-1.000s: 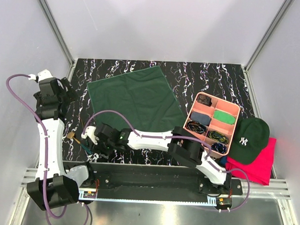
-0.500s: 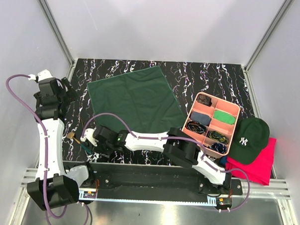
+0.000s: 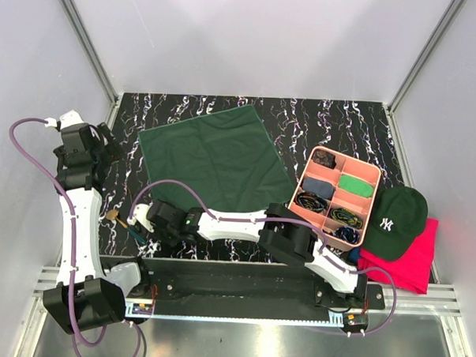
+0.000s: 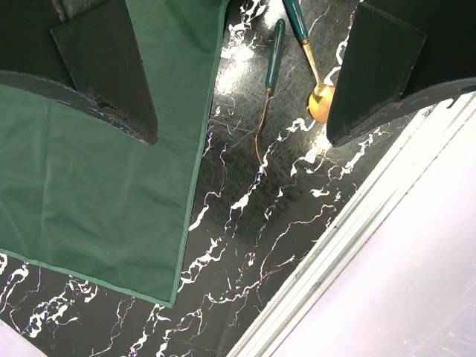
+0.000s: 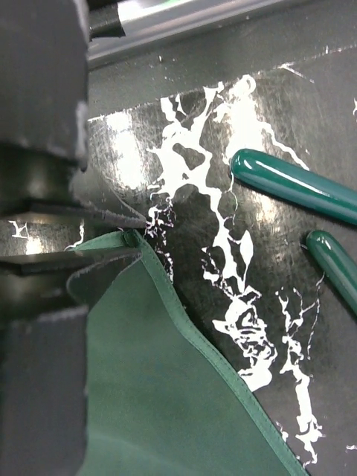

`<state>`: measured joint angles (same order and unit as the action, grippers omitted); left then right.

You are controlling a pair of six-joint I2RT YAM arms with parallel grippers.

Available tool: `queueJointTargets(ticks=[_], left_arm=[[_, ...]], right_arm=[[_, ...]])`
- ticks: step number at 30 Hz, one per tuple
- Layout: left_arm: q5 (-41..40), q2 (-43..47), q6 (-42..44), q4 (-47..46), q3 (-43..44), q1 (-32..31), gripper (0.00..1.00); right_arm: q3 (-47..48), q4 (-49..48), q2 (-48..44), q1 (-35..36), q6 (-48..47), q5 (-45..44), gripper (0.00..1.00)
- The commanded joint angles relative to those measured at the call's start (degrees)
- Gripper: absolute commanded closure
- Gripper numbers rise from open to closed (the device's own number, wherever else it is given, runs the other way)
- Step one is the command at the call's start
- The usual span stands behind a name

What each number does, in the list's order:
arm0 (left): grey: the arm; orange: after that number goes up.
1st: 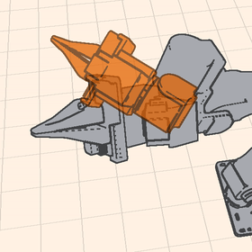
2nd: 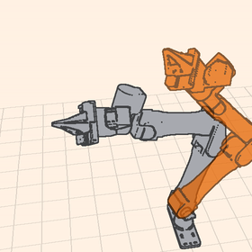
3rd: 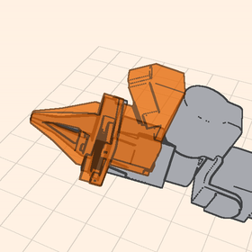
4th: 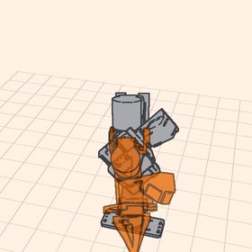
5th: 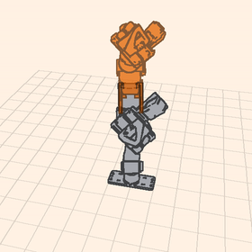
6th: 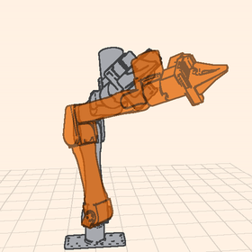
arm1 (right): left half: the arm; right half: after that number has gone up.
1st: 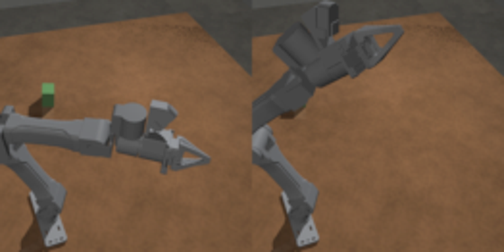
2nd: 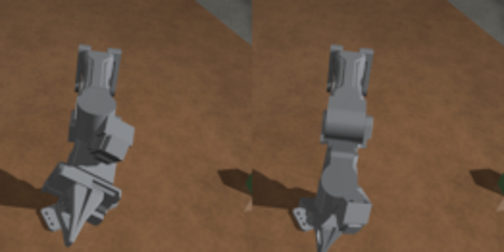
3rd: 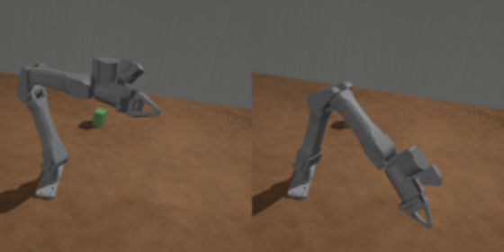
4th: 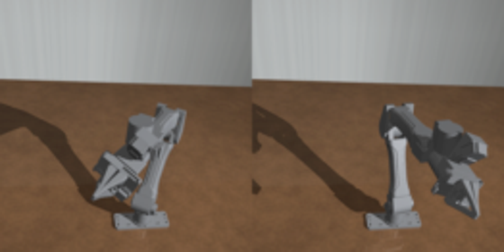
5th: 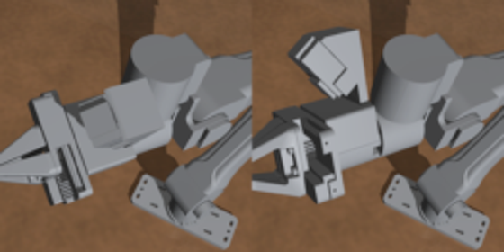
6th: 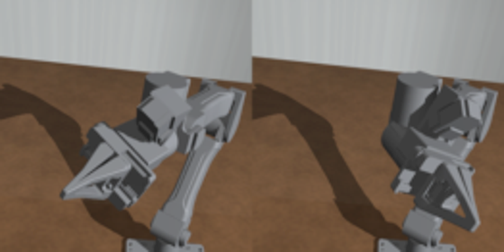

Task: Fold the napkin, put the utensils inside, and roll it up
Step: Flatten the napkin out

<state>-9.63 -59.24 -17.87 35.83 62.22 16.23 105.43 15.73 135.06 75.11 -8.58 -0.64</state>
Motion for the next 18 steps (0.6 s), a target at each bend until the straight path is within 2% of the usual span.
queueJointTargets(ticks=[1, 4, 12, 18], left_arm=[[1.01, 0.36, -0.24, -3.49, -0.34, 0.47, 0.01], [1.01, 0.36, -0.24, -3.49, -0.34, 0.64, 0.01], [0.66, 0.88, -0.33, -3.49, -0.43, 0.73, 0.01], [0.14, 1.15, -0.41, -3.58, -0.52, 0.82, 0.01]], right_arm=[[1.54, 1.50, 2.40, 0.47, -0.21, -3.05, 0.86], [2.24, 1.68, 2.92, 0.39, 0.05, -1.38, 1.00], [3.47, -1.13, 0.30, 0.47, 6.37, 8.46, 1.00], [-0.48, -5.27, -4.37, -0.23, 8.05, 4.70, 1.00]])
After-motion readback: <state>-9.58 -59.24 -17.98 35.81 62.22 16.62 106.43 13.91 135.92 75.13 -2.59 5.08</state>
